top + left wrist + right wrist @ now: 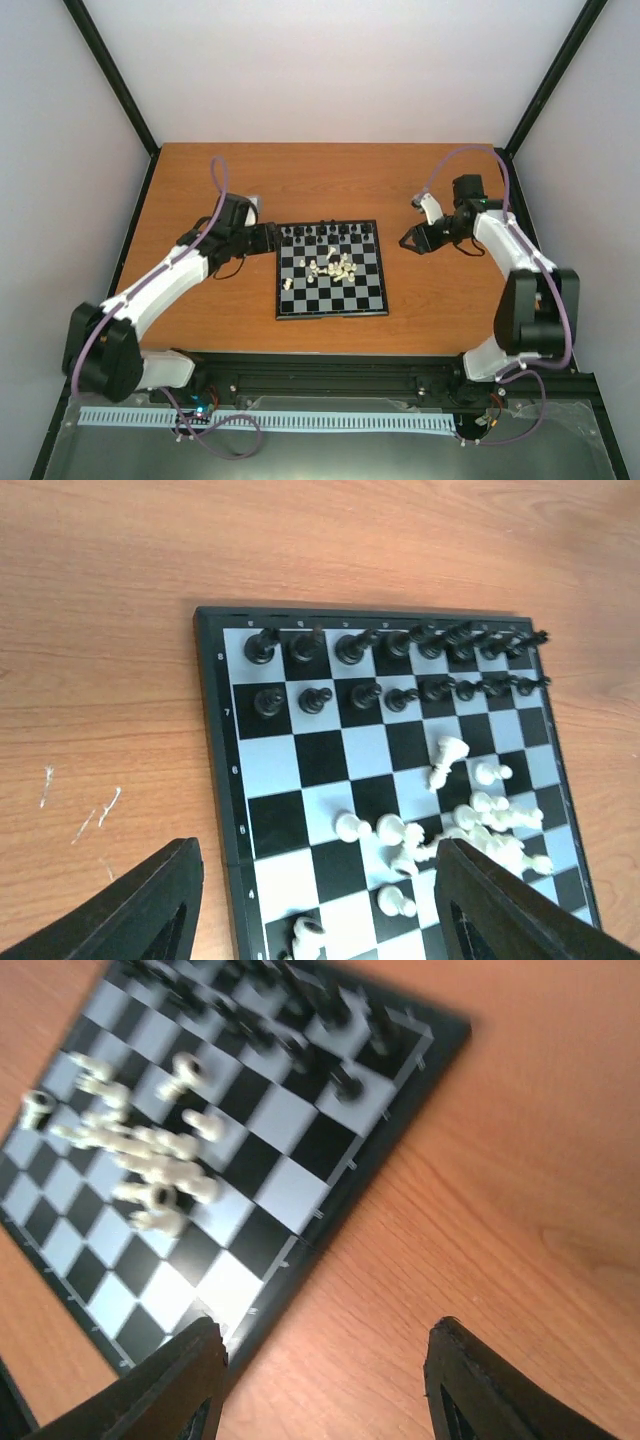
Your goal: Set up the chess pieces on the board
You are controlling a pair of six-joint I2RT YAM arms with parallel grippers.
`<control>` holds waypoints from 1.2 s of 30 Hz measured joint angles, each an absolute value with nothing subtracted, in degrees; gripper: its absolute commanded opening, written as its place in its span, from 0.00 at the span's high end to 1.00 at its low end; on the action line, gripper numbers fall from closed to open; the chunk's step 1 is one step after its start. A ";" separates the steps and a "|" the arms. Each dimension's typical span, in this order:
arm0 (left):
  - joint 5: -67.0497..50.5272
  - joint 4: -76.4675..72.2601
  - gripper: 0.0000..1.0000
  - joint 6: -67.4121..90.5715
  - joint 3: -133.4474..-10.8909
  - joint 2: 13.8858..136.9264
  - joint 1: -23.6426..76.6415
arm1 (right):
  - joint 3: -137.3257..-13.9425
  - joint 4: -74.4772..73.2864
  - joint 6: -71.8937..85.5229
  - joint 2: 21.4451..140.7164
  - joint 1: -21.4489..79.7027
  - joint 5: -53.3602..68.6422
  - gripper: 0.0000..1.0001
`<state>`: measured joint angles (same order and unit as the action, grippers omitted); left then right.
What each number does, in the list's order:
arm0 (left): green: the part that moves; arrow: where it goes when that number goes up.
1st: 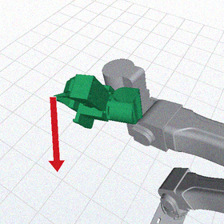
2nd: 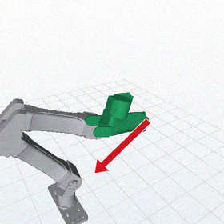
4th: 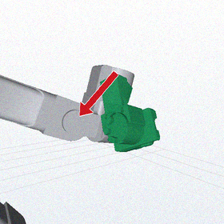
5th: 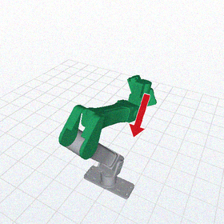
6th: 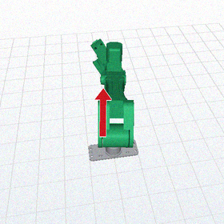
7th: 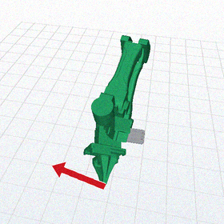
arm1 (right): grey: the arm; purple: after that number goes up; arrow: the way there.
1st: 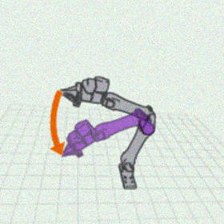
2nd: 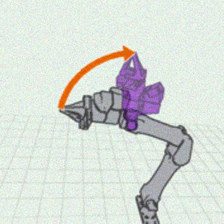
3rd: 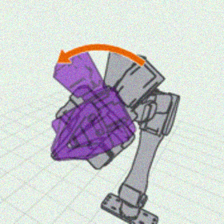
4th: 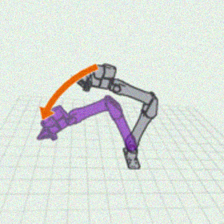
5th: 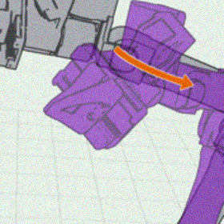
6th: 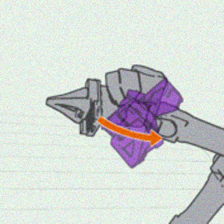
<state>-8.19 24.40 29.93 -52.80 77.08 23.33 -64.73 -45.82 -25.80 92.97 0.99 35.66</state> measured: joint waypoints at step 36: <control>5.48 28.67 0.17 35.99 -48.90 67.07 38.57 | -72.16 -40.21 -30.83 100.55 33.71 21.37 0.60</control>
